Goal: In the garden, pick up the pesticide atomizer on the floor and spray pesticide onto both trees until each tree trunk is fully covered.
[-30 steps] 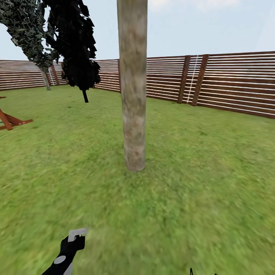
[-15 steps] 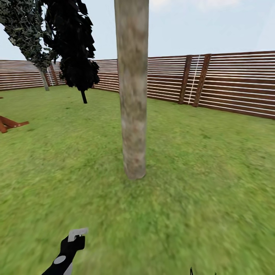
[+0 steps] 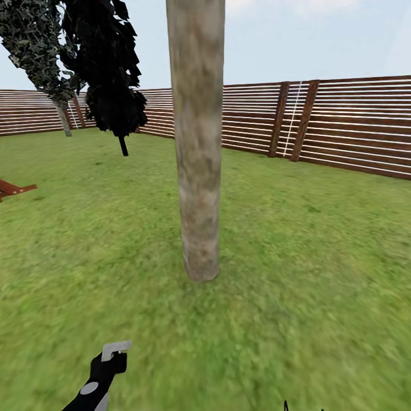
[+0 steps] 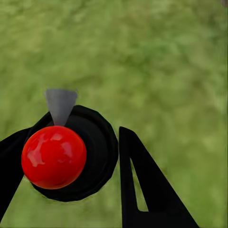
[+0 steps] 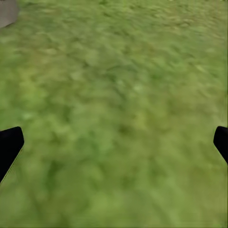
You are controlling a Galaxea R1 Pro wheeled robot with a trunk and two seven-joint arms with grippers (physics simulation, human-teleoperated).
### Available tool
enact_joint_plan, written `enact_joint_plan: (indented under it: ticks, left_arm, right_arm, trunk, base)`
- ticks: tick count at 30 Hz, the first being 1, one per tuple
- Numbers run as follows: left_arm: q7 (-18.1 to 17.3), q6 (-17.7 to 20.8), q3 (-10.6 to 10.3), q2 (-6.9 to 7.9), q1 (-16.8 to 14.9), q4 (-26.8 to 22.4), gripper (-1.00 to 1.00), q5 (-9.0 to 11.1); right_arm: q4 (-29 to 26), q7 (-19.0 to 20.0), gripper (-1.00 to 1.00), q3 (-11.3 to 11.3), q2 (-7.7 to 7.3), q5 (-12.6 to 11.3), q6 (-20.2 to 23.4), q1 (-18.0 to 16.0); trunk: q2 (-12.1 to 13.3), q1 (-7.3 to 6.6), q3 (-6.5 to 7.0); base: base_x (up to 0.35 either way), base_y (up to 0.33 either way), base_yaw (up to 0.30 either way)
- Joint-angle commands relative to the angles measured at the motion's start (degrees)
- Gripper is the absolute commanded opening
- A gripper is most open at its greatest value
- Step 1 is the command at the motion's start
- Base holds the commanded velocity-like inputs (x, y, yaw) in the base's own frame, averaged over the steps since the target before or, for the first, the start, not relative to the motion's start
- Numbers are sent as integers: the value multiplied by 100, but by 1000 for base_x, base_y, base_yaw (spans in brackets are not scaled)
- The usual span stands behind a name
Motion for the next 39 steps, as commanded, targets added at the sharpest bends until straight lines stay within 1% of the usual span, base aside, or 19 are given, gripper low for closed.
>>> enact_joint_plan:
  ticks: [1, 8, 9, 11, 16, 18, 20, 22, 23, 25, 26, 28, 29, 31, 32, 34, 35, 36, 39]
  left_arm:
    - [0, 0, 3, 3, 0, -1, -100, 1]
    - [-9, 3, -6, 9, 0, 22, -100, -1]
    - [-14, 4, -9, 160, 0, 3, -100, -27]
    - [-17, 19, -17, 253, 0, 1, -100, -46]
    - [-27, 28, -70, 256, -7, -16, -100, -62]
    - [-63, 33, -74, 275, -38, -12, -100, -131]
    - [-242, 49, -80, 315, -81, -10, -100, -413]
    - [-670, 67, -76, 377, -99, -4, -100, -842]
    - [-931, 68, -74, 425, -102, -2, -100, -1009]
    - [-1391, 64, -78, 510, -105, -1, -100, -1162]
    - [-1647, 63, -80, 561, -101, 1, -100, -1234]
    - [-2278, 83, -78, 667, -110, 6, -100, -1560]
    - [-2626, 106, -75, 742, -118, 28, -100, -1816]
    - [-3061, 117, -73, 820, -122, 46, -100, -2076]
    - [-3409, 157, -73, 850, -123, 33, -100, -2240]
    - [-3883, 555, -75, 864, -250, -1, -100, -2581]
    - [-4059, 848, -74, 855, -386, -7, -100, -2977]
    - [-4180, 933, -70, 842, -444, -8, -100, -3196]
    - [-4624, 1018, -70, 834, -633, -9, -100, -3453]
  right_arm:
    - [-1, 0, 100, -2, 0, 0, -1, 0]
    - [0, -5, 100, -8, -19, -2, -1, 0]
    - [1, -16, 100, -9, -23, -5, 0, 0]
    - [-4, -21, 100, -19, -25, -8, 0, 0]
    - [-15, -26, 100, -35, -24, -15, -8, 0]
    - [-12, 0, 100, -27, -16, -4, 4, 0]
    - [-22, 43, 100, -10, -6, 14, 31, 0]
    - [-166, 308, 100, 66, 19, 152, 215, -5]
    - [-305, 650, 100, 149, 39, 343, 471, -34]
    - [-768, 1413, 100, 228, 96, 669, 1086, -156]
    - [-1050, 1795, 100, 245, 175, 779, 1397, -205]
    - [-1691, 2571, 100, 259, 345, 977, 2037, -301]
    - [-2078, 3023, 100, 262, 436, 1120, 2419, -431]
    - [-2368, 3640, 100, 270, 531, 1323, 2912, -680]
    - [-2446, 4087, 100, 271, 555, 1443, 3120, -887]
    - [-2503, 4725, 100, 272, 566, 1611, 3241, -1183]
    - [-2540, 4963, 100, 272, 567, 1738, 3270, -1295]
    - [-2551, 5039, 100, 272, 565, 1769, 3279, -1328]
    - [-2558, 5171, 100, 273, 570, 1803, 3292, -1365]
  trunk:
    - [0, 0, 0]
    - [0, 0, 0]
    - [0, 0, 0]
    - [0, 0, 0]
    - [0, 0, 0]
    - [0, 0, 0]
    - [0, 0, 0]
    - [0, 0, 0]
    - [0, 0, 0]
    - [0, 0, 0]
    - [0, 0, 0]
    - [0, 0, 0]
    - [0, 0, 0]
    - [0, 0, 0]
    - [0, 0, 0]
    - [0, 0, 0]
    - [0, 0, 0]
    - [0, 0, 0]
    - [0, 0, 0]
  base:
    - [337, 0, 0]
    - [337, 0, 0]
    - [298, 0, 0]
    - [117, 0, 0]
    - [18, 0, 0]
    - [1, 0, 0]
    - [0, 0, 0]
    - [0, 0, 0]
    - [0, 0, 0]
    - [0, 0, 0]
    - [0, 0, 0]
    - [0, 0, 0]
    - [0, 0, 0]
    - [0, 0, 0]
    - [0, 0, 0]
    - [0, 0, 0]
    - [0, 0, 0]
    - [0, 0, 0]
    - [0, 0, 0]
